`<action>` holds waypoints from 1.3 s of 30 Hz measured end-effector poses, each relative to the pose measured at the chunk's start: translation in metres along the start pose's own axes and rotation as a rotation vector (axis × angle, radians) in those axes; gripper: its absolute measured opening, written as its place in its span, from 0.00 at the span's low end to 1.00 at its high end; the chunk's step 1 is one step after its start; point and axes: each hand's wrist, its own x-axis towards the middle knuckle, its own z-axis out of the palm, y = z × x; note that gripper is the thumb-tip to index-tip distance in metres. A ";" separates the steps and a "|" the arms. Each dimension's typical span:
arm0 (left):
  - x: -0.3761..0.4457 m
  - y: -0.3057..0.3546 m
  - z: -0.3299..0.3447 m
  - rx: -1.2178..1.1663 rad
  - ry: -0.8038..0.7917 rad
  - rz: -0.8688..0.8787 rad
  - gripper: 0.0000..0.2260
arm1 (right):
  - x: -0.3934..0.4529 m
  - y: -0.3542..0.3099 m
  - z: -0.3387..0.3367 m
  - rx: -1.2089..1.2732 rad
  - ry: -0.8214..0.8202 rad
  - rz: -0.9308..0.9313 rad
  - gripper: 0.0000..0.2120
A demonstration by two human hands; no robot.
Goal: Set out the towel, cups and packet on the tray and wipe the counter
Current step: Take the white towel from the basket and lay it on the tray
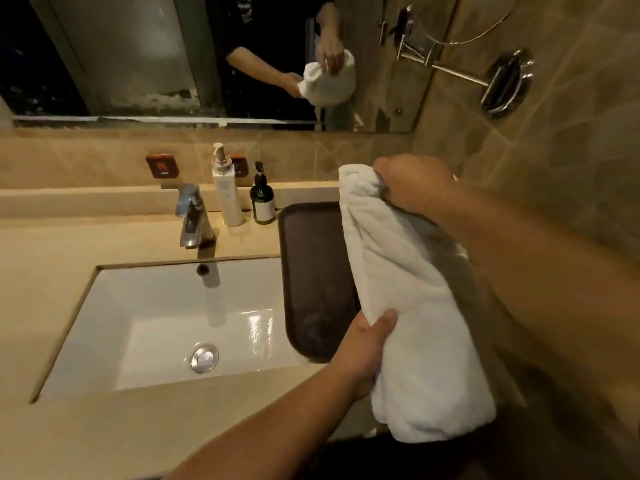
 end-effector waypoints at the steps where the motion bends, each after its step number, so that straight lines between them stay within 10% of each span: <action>1: 0.016 0.002 -0.003 -0.023 -0.002 -0.029 0.17 | 0.016 0.004 0.009 -0.010 -0.022 -0.002 0.10; 11: 0.130 0.000 -0.018 -0.145 0.122 -0.252 0.15 | 0.128 0.036 0.114 -0.027 -0.141 -0.100 0.09; 28: 0.169 -0.033 -0.036 0.499 0.429 -0.286 0.14 | 0.163 0.039 0.237 0.064 -0.284 -0.151 0.14; 39: 0.157 -0.029 -0.024 0.946 0.446 -0.133 0.26 | 0.094 0.028 0.238 0.230 0.041 0.186 0.25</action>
